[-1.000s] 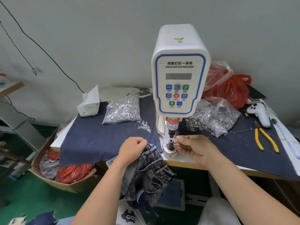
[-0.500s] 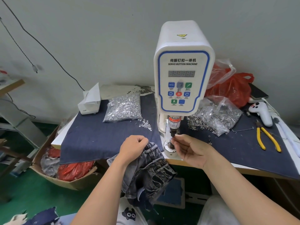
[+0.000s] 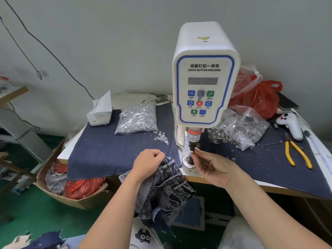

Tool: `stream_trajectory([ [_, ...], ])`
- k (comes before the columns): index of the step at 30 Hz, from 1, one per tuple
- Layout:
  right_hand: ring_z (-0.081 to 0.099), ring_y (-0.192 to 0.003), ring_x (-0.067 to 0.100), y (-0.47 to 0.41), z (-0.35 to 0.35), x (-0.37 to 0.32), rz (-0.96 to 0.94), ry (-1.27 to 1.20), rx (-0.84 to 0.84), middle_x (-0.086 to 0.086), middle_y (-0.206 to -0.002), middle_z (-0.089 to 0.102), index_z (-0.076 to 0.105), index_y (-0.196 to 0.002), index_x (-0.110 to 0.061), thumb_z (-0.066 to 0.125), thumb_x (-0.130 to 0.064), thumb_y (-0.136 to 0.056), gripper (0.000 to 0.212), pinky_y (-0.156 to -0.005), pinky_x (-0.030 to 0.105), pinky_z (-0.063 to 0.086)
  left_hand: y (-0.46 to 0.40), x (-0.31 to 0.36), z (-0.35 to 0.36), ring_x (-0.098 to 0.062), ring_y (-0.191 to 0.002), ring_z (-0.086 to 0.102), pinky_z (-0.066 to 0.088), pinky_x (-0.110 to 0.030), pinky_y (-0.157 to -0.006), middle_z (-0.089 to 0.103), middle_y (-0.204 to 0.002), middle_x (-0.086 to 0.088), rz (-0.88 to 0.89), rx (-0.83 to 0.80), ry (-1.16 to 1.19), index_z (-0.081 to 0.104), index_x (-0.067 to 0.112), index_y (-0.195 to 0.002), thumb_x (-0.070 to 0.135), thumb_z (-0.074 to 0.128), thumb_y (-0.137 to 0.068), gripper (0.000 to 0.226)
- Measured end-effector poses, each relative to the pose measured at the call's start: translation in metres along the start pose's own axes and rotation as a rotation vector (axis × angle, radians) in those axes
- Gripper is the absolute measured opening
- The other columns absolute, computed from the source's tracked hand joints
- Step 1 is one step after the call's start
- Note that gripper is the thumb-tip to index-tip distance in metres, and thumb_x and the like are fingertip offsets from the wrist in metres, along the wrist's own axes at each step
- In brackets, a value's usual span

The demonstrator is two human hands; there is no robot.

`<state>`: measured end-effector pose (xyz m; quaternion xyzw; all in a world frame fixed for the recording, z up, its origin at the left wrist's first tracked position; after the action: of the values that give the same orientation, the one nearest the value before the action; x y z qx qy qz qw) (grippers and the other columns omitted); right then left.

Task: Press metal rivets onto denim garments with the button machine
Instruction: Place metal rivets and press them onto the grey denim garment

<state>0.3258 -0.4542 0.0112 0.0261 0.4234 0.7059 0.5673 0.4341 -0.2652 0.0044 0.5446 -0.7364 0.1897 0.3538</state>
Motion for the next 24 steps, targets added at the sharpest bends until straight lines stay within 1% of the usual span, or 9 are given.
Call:
stream_trajectory([
  [1, 0.076, -0.065, 0.022, 0.0004, -0.0002, -0.0008, -0.01, 0.004, 0.003, 0.022, -0.081, 0.074, 0.076, -0.076, 0.011, 0.074, 0.006, -0.075, 0.005, -0.054, 0.027, 0.062, 0.0001, 0.0002, -0.0003, -0.013, -0.059, 0.022, 0.027, -0.033, -0.062, 0.028, -0.055, 0.007, 0.001, 0.001, 0.002, 0.027, 0.023, -0.059, 0.026, 0.051, -0.095, 0.044],
  [3, 0.076, -0.065, 0.022, 0.0004, -0.0016, -0.002, -0.027, 0.025, 0.015, 0.021, -0.08, 0.074, 0.076, -0.073, 0.01, 0.074, 0.005, -0.08, 0.01, -0.054, 0.026, 0.062, -0.0001, -0.0001, -0.0001, -0.014, -0.059, 0.022, 0.027, -0.033, -0.062, 0.028, -0.055, 0.006, 0.003, -0.003, 0.01, 0.027, 0.024, -0.059, 0.026, 0.051, -0.096, 0.044],
  [6, 0.075, -0.064, 0.02, 0.0005, -0.0011, -0.0007, -0.031, 0.04, 0.02, 0.019, -0.077, 0.074, 0.076, -0.068, 0.01, 0.075, 0.004, -0.074, 0.008, -0.052, 0.025, 0.061, 0.0005, -0.0001, -0.0001, -0.013, -0.057, 0.022, 0.026, -0.033, -0.061, 0.028, -0.055, 0.006, 0.005, -0.003, 0.005, 0.028, 0.024, -0.058, 0.026, 0.051, -0.096, 0.045],
  [10, 0.075, -0.066, 0.021, -0.0009, 0.0004, 0.0024, -0.004, 0.016, 0.006, 0.019, -0.079, 0.074, 0.076, -0.067, 0.009, 0.072, 0.003, -0.084, 0.018, -0.054, 0.026, 0.062, 0.0, -0.0005, 0.0002, -0.012, -0.057, 0.022, 0.027, -0.032, -0.061, 0.028, -0.054, 0.006, 0.007, -0.004, 0.006, 0.028, 0.023, -0.058, 0.026, 0.051, -0.096, 0.045],
  [12, 0.075, -0.066, 0.022, -0.0006, 0.002, 0.0029, 0.0, 0.005, -0.004, 0.019, -0.079, 0.073, 0.076, -0.066, 0.009, 0.073, 0.004, -0.081, 0.016, -0.055, 0.027, 0.062, -0.0001, -0.0011, 0.0003, -0.012, -0.055, 0.023, 0.028, -0.032, -0.061, 0.028, -0.054, 0.007, 0.01, -0.007, 0.005, 0.028, 0.024, -0.058, 0.027, 0.051, -0.096, 0.045],
  [14, 0.075, -0.067, 0.022, -0.0006, 0.0027, 0.0034, -0.004, -0.005, -0.013, 0.019, -0.079, 0.074, 0.076, -0.067, 0.009, 0.072, 0.003, -0.081, 0.016, -0.055, 0.027, 0.062, -0.0003, -0.0014, 0.0003, -0.012, -0.055, 0.023, 0.028, -0.032, -0.06, 0.028, -0.053, 0.007, 0.012, -0.01, 0.008, 0.028, 0.025, -0.057, 0.027, 0.051, -0.096, 0.046],
  [18, 0.075, -0.067, 0.022, -0.0006, 0.0029, 0.0009, -0.007, -0.009, -0.022, 0.02, -0.083, 0.074, 0.077, -0.071, 0.009, 0.07, 0.001, -0.088, 0.02, -0.054, 0.026, 0.061, -0.001, -0.0018, 0.0002, -0.012, -0.054, 0.024, 0.028, -0.032, -0.06, 0.029, -0.053, 0.007, 0.015, -0.013, 0.003, 0.03, 0.025, -0.055, 0.029, 0.051, -0.096, 0.046],
  [22, 0.074, -0.067, 0.021, -0.0002, 0.0046, 0.0005, -0.017, -0.005, -0.05, 0.02, -0.086, 0.074, 0.077, -0.071, 0.009, 0.071, 0.001, -0.082, 0.015, -0.055, 0.025, 0.061, -0.0003, -0.0025, 0.0002, -0.011, -0.053, 0.025, 0.03, -0.032, -0.06, 0.03, -0.052, 0.007, 0.014, -0.017, 0.014, 0.03, 0.025, -0.055, 0.029, 0.051, -0.097, 0.047],
  [24, 0.076, -0.071, 0.021, 0.0031, 0.0039, -0.0012, -0.045, 0.021, -0.082, 0.021, -0.091, 0.076, 0.078, -0.075, 0.009, 0.07, -0.001, -0.079, 0.014, -0.057, 0.025, 0.061, 0.0011, -0.0003, 0.0003, -0.011, -0.054, 0.024, 0.029, -0.032, -0.06, 0.029, -0.053, 0.008, 0.026, -0.03, 0.026, 0.029, 0.025, -0.056, 0.029, 0.051, -0.098, 0.048],
])
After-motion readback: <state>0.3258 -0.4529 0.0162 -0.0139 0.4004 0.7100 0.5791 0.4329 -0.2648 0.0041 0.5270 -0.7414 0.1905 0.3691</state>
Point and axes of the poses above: each hand's wrist, its own y-axis away from the middle knuckle, its own z-axis out of the palm, x = y × z, the point moved 7 cm from there along -y, towards the middle knuckle
